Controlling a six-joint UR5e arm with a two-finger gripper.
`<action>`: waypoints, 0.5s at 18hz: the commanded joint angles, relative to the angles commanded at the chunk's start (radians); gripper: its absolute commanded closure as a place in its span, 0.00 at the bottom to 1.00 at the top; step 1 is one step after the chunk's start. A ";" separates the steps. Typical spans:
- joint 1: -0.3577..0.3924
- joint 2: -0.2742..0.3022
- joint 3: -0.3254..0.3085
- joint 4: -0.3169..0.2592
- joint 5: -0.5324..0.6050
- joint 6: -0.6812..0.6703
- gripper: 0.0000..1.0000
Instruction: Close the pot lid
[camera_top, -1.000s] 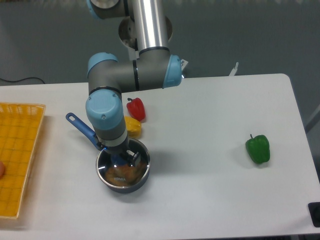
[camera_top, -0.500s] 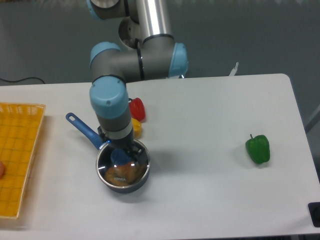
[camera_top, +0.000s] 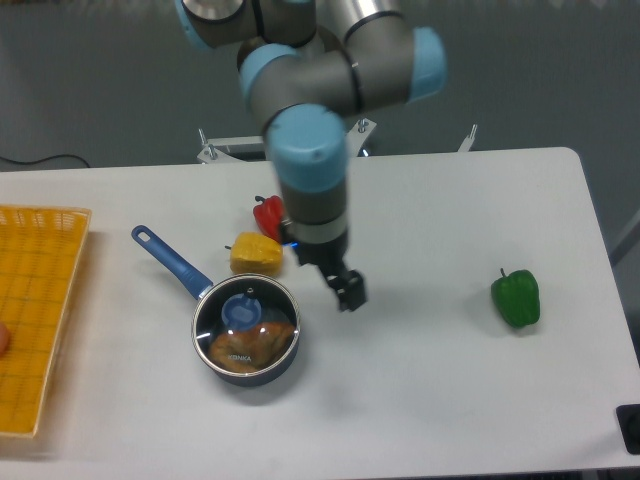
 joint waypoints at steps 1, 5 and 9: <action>0.018 0.000 -0.003 -0.002 0.002 0.029 0.00; 0.110 0.002 -0.006 -0.002 0.005 0.161 0.00; 0.203 -0.005 -0.009 0.018 0.003 0.267 0.00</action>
